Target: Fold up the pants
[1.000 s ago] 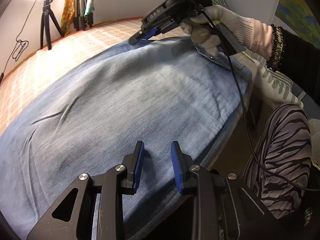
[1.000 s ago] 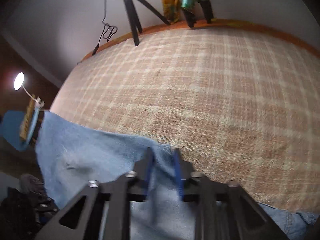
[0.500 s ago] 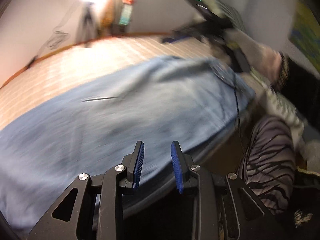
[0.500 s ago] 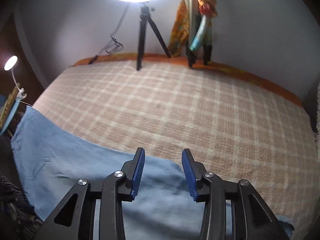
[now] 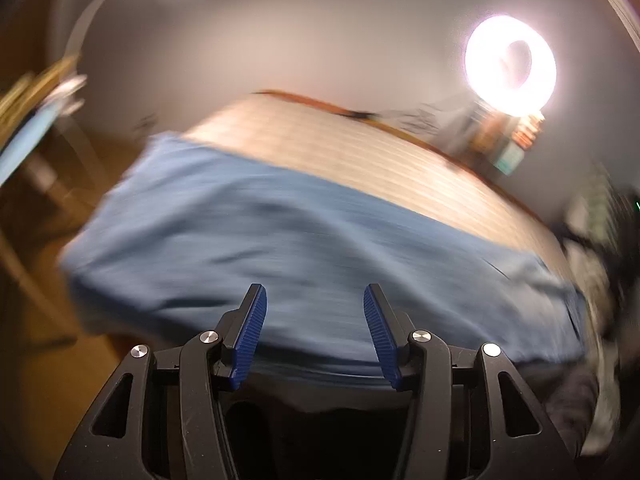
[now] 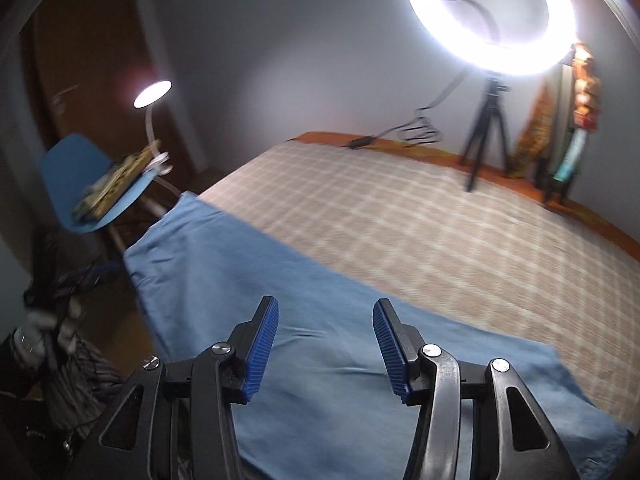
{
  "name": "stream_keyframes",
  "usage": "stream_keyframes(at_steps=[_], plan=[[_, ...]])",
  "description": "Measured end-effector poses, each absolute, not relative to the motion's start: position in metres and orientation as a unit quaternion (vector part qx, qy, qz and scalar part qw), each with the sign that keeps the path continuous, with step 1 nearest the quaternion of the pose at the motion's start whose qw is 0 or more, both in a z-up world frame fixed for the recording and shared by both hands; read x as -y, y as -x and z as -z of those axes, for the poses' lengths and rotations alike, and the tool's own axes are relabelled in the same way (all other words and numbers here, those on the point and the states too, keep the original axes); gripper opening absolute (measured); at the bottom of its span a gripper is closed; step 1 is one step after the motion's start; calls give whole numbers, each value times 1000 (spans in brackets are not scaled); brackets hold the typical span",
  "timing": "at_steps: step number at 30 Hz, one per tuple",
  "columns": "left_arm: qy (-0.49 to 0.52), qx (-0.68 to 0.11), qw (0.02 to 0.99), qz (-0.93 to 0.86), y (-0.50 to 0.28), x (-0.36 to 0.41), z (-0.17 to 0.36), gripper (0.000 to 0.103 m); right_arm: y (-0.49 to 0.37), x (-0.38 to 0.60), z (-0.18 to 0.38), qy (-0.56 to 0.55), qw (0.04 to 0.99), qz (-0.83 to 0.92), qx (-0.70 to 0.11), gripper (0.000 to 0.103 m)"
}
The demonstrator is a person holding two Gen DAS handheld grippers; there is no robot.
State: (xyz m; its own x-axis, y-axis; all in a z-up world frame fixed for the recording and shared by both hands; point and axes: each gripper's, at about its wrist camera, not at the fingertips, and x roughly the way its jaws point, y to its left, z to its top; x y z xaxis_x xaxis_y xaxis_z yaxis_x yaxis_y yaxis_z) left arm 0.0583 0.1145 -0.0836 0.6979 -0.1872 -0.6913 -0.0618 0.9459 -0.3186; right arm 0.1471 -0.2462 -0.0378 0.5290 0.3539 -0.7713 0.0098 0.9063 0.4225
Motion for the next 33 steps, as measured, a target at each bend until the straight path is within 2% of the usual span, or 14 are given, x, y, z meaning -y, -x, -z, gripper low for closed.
stream_keyframes(at_steps=[4,10,17,21,24,26,28,30,33], plan=[[286,-396,872,-37,-56,-198,117,50,-158,178,42,-143,843,-177,-488,52],[417,-376,823,-87,-53,-270,157,50,-161,90,51,-74,817,-274,-501,51],[449,-380,802,-107,-64,-292,181,50,-163,33,78,-22,785,-323,-528,51],[448,-371,806,-108,-63,-289,177,50,-166,22,93,-6,773,-327,-544,49],[434,-372,812,-120,-68,-286,174,44,-170,17,99,6,769,-323,-552,45],[419,-374,817,-127,-71,-283,171,33,-174,16,101,11,767,-319,-557,41],[406,-379,821,-131,-72,-282,170,29,-178,18,102,3,765,-321,-559,41],[393,-381,826,-136,-72,-283,169,14,-180,16,101,13,765,-321,-559,41],[397,-371,830,-127,-70,-288,167,8,-179,4,99,51,768,-322,-552,41]])
